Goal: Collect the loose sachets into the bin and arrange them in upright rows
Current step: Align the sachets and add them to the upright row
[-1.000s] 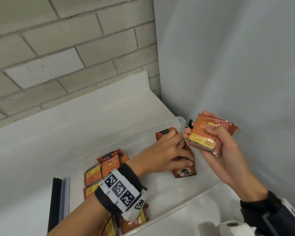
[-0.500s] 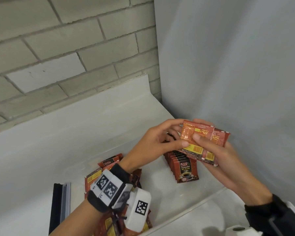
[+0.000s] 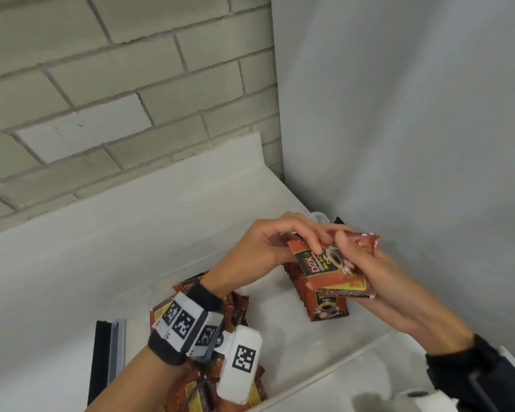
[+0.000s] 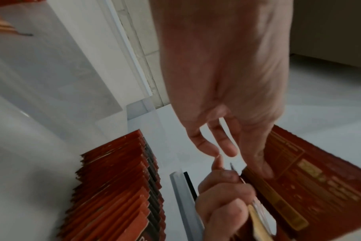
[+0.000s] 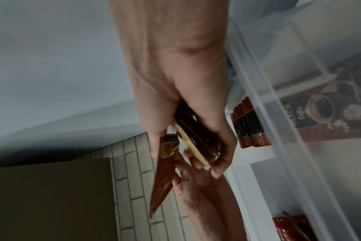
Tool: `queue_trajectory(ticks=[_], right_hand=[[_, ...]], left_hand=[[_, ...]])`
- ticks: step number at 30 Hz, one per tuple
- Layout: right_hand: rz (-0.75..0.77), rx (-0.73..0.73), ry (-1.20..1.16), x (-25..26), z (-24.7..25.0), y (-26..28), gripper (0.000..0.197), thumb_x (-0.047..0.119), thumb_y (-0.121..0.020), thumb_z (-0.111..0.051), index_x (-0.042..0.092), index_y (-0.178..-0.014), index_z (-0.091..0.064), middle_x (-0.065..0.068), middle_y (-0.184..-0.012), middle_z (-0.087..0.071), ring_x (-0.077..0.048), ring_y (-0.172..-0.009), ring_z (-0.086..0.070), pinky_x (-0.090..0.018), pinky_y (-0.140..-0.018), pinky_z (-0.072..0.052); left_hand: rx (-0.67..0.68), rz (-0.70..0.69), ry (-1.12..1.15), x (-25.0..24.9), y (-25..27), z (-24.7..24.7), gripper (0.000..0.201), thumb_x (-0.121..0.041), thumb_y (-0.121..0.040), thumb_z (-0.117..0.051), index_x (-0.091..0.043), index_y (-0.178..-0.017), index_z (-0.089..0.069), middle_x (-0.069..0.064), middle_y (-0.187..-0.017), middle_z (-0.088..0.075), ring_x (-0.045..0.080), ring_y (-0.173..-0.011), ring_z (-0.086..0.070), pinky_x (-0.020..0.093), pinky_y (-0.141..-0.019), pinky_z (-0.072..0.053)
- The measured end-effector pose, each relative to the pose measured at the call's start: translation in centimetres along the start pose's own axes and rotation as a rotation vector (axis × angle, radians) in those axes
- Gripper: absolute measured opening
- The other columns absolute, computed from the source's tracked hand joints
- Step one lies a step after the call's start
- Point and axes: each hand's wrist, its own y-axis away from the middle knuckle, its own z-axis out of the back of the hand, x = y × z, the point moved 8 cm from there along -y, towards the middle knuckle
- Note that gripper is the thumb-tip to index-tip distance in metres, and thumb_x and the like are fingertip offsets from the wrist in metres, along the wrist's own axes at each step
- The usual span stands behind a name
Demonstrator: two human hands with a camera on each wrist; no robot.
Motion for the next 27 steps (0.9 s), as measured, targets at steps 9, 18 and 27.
queue_trajectory(ticks=[9, 18, 27], right_hand=[[0.016, -0.066, -0.026, 0.3, 0.9, 0.1, 0.041, 0.013, -0.073, -0.070, 0.016, -0.114, -0.063, -0.014, -0.102, -0.072, -0.024, -0.087, -0.071, -0.031, -0.064, -0.058], [0.148, -0.187, -0.087, 1.2, 2.0, 0.2, 0.042, 0.009, -0.070, -0.066, 0.022, -0.110, -0.063, -0.012, -0.106, -0.071, -0.025, -0.088, -0.072, -0.028, -0.061, -0.057], [0.311, -0.272, -0.267, 2.1, 2.8, 0.8, 0.044, 0.018, -0.072, -0.067, 0.022, -0.114, -0.059, -0.001, -0.082, -0.066, -0.013, -0.075, -0.068, -0.026, -0.072, -0.058]], left_hand=[[-0.058, 0.080, -0.118, 0.7, 0.0, 1.2, 0.031, 0.003, -0.093, -0.051, -0.016, -0.087, -0.075, 0.001, -0.107, -0.055, 0.010, -0.104, -0.056, 0.027, -0.079, -0.052], [-0.034, 0.260, -0.161, -0.4, -0.1, 0.7, 0.023, -0.015, -0.088, -0.066, -0.015, -0.111, -0.065, 0.004, -0.105, -0.068, 0.024, -0.097, -0.066, 0.034, -0.081, -0.057], [0.152, 0.277, -0.328, -0.3, -0.2, -0.3, 0.027, -0.003, -0.082, -0.070, -0.006, -0.109, -0.071, 0.008, -0.107, -0.065, 0.023, -0.103, -0.062, 0.040, -0.090, -0.053]])
